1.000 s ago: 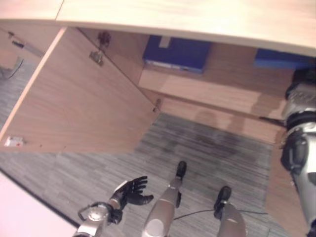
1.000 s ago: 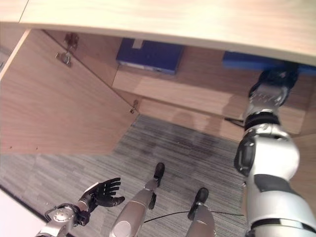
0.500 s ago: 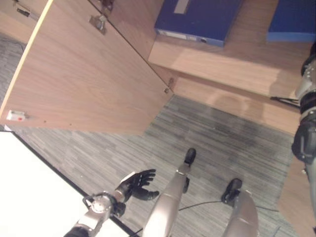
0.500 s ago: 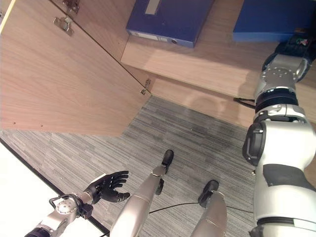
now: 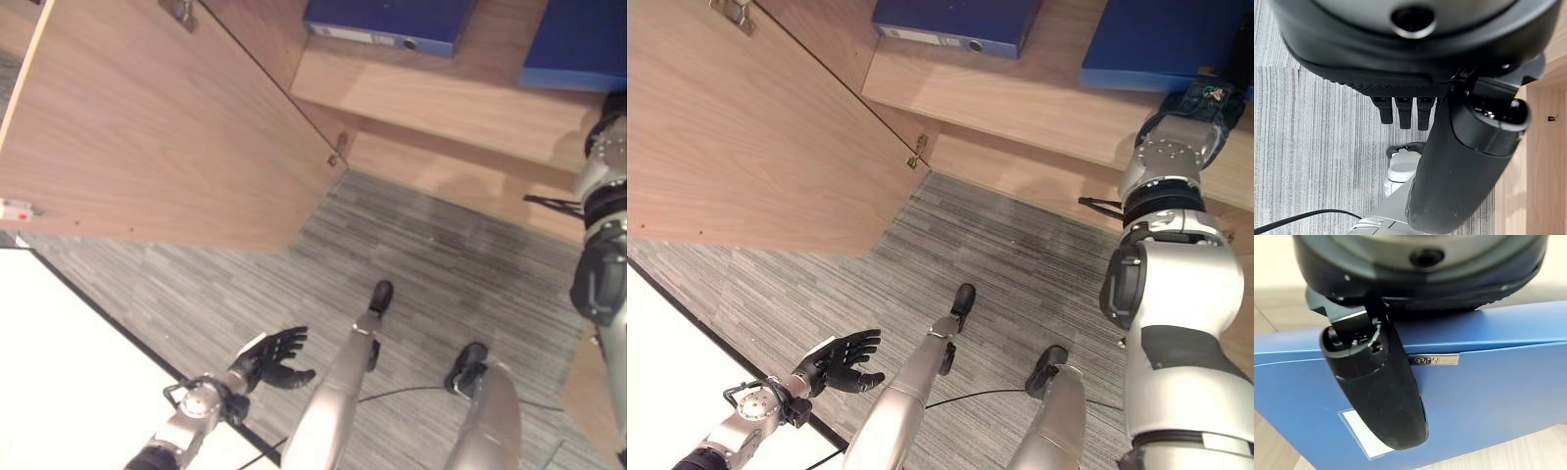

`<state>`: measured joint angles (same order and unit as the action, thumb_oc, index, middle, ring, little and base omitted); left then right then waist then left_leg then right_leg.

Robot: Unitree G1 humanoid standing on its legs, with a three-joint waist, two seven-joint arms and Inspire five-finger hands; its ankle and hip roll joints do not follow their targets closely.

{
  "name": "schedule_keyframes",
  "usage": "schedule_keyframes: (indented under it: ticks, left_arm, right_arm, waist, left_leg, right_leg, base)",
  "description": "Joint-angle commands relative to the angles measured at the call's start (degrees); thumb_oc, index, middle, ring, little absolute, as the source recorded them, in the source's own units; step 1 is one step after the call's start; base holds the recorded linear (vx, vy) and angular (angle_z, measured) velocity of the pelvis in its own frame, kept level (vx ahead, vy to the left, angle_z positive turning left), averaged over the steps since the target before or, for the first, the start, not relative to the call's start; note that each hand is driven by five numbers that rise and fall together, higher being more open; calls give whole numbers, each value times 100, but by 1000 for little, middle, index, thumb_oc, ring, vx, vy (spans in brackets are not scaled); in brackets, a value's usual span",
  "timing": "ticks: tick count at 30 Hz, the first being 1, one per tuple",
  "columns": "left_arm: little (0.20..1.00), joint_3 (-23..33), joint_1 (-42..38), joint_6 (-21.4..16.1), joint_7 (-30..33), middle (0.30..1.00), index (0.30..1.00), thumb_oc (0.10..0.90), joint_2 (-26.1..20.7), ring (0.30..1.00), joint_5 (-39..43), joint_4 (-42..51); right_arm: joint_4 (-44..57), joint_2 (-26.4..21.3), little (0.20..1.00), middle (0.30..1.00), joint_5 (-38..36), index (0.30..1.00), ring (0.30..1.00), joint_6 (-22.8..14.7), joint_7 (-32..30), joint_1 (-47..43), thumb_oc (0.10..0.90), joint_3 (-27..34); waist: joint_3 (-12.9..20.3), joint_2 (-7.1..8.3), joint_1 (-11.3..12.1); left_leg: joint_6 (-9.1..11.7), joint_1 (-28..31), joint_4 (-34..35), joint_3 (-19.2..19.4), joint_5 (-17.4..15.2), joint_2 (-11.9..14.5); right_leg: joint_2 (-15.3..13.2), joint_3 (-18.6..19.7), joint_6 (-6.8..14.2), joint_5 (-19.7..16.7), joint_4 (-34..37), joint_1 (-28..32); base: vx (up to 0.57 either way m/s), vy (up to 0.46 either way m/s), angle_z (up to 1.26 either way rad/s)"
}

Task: Put the empty folder in the office cabinet

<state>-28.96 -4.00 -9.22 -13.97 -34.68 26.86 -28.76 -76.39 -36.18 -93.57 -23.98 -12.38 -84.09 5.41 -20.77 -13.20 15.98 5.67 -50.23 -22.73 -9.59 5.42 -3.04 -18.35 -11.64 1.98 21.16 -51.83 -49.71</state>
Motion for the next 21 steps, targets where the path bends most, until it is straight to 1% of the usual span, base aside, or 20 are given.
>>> schedule_keyframes:
  ticks: [1, 5, 9, 12, 13, 17, 18, 19, 20, 21]
  left_arm:
    - [900, 127, 218, -218, 84, 900, 900, 800, -490, 900, 269, -110]
    - [900, 142, 254, -196, 96, 900, 900, 800, -534, 900, 309, -80]
    - [900, 153, 261, -197, 136, 900, 900, 800, -568, 900, 280, -97]
    - [900, 92, 252, -188, 193, 900, 900, 800, -597, 900, 198, -123]
    - [900, 51, 233, -196, 257, 900, 900, 800, -635, 900, 135, -152]
    - [900, 55, 247, -191, 305, 900, 900, 800, -662, 900, 122, -129]
    - [900, 57, 266, -187, 309, 900, 900, 800, -660, 900, 128, -144]
    - [900, 55, 266, -187, 309, 900, 900, 800, -656, 900, 127, -143]
    - [900, 57, 263, -178, 310, 900, 900, 800, -664, 900, 114, -164]
    - [900, 55, 265, -168, 305, 900, 900, 800, -675, 900, 116, -184]
  right_arm:
    - [759, -467, 300, 300, 63, 300, 300, -173, 398, 122, 400, -135]
    - [700, -459, 300, 300, 123, 300, 300, -135, 341, 119, 400, -152]
    - [635, -506, 300, 300, 195, 300, 300, -149, 219, 44, 400, -193]
    - [509, -578, 300, 300, 292, 300, 300, -201, -57, -112, 400, -243]
    - [517, -633, 300, 300, 451, 300, 300, -183, -285, -302, 400, -364]
    - [457, -788, 300, 300, 662, 300, 300, -126, -541, -528, 400, -512]
    - [445, -845, 422, 422, 781, 422, 422, -50, -601, -606, 482, -590]
    - [439, -851, 469, 469, 798, 469, 469, -38, -618, -621, 513, -598]
    - [393, -919, 841, 841, 819, 841, 841, 3, -681, -673, 761, -636]
    - [355, -952, 900, 900, 839, 900, 900, 49, -704, -702, 800, -676]
  waist:
    - [491, -144, 84]
    - [478, -128, 68]
    - [476, -94, 50]
    - [495, -59, 34]
    - [532, -26, 21]
    - [584, 5, 27]
    - [613, 31, 33]
    - [605, 24, 31]
    - [611, 28, 23]
    - [625, 47, 19]
  left_leg:
    - [260, 94, -673, -56, -1328, 586]
    - [253, -15, -917, -83, -1443, 555]
    - [251, -2, -930, -86, -1484, 577]
    - [255, 55, -826, -80, -1464, 581]
    - [256, 180, -682, -76, -1433, 576]
    - [270, 403, -443, -71, -1390, 559]
    - [283, 491, -349, -52, -1370, 552]
    - [283, 515, -325, -52, -1360, 552]
    - [289, 604, -242, -67, -1335, 544]
    - [291, 641, -204, -71, -1323, 552]
  right_leg:
    - [121, 347, 563, 388, -75, 55]
    - [104, 368, 548, 467, -243, -9]
    - [120, 370, 549, 477, -260, 19]
    - [141, 348, 558, 476, -185, 84]
    - [143, 350, 563, 466, -132, 156]
    - [117, 324, 573, 452, 5, 372]
    - [108, 308, 576, 437, 75, 481]
    - [107, 303, 578, 433, 94, 504]
    - [110, 287, 585, 417, 151, 588]
    - [105, 278, 595, 408, 154, 610]
  base:
    - [0, 0, 0]
    - [6, -3, 1]
    - [8, -2, 0]
    - [27, -6, 0]
    - [43, -5, 1]
    - [17, -1, 0]
    - [0, 0, 0]
    - [0, 0, 0]
    - [0, 0, 0]
    - [0, 0, 0]
